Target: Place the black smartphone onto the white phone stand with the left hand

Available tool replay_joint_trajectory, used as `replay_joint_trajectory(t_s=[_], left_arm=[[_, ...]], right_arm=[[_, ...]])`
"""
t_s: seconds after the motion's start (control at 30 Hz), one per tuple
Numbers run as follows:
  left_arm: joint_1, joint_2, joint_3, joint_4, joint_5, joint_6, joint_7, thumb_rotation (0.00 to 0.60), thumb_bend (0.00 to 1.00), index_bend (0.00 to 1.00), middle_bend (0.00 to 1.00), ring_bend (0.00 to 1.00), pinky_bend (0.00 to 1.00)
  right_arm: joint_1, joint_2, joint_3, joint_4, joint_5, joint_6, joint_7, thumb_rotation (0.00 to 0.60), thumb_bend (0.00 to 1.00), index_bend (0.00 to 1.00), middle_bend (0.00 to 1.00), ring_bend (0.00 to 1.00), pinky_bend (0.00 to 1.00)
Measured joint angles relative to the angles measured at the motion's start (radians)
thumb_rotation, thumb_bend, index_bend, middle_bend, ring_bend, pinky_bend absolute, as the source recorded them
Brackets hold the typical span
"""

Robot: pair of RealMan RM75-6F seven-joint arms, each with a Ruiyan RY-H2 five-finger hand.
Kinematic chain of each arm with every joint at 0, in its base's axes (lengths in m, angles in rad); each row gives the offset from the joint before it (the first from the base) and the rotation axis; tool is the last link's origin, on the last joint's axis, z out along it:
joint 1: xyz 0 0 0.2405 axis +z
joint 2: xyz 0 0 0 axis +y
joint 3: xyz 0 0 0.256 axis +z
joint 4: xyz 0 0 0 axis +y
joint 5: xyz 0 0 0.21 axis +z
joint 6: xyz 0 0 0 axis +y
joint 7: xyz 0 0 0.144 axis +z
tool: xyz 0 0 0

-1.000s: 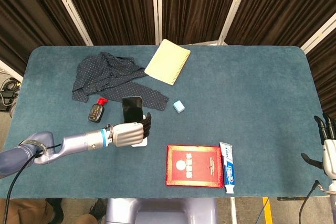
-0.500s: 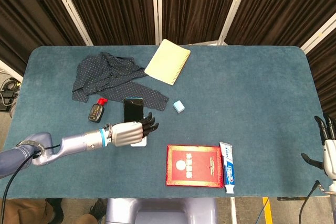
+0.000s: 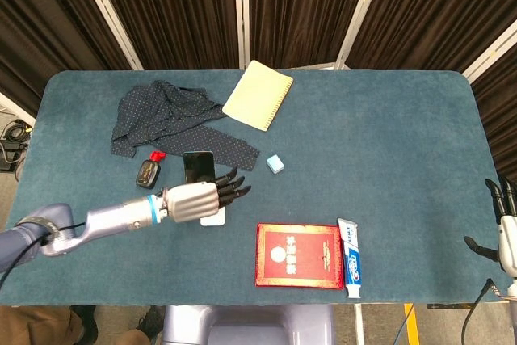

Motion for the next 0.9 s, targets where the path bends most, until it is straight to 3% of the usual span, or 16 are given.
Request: replay_joint_trajectory(t_s=[0.13,0.3,0.47,0.67,0.9], left_arm=[[0.033,0.055,-0.019,-0.036,-0.019,0.071,-0.014,0.6,0.0,0.2,0.0,0.04,0.12],[0.092,0.083,-0.043,-0.059,-0.064,0.16,-0.043,0.6,0.0,0.11,0.0,0.0,0.07],[0.209,0.093,-0.073,-0.108,-0.206,0.256,-0.098,0.6,0.0,0.0,0.0,0.0,0.0],[0.414,0.116,-0.092,-0.246,-0.44,0.379,-0.216,0.6,0.0,0.0,0.0,0.0,0.0],[0.686,0.118,-0.051,-0.333,-0.545,0.575,-0.408,0.6,0.0,0.0,0.0,0.0,0.0]], right_arm=[[-0.001,0.001,-0.002,-0.003,-0.003,0.0,0.001,0.6,0.0,0.0,0.0,0.0,0.0],[-0.002,0.002,-0.005,-0.007,-0.013,0.006,-0.002,0.6,0.0,0.0,0.0,0.0,0.0],[-0.002,0.002,-0.009,-0.01,-0.02,0.007,-0.004,0.6,0.0,0.0,0.0,0.0,0.0],[-0.002,0.002,-0.009,-0.013,-0.023,0.009,-0.001,0.6,0.0,0.0,0.0,0.0,0.0],[-0.001,-0.002,-0.012,-0.016,-0.028,0.011,-0.015,0.6,0.0,0.0,0.0,0.0,0.0]])
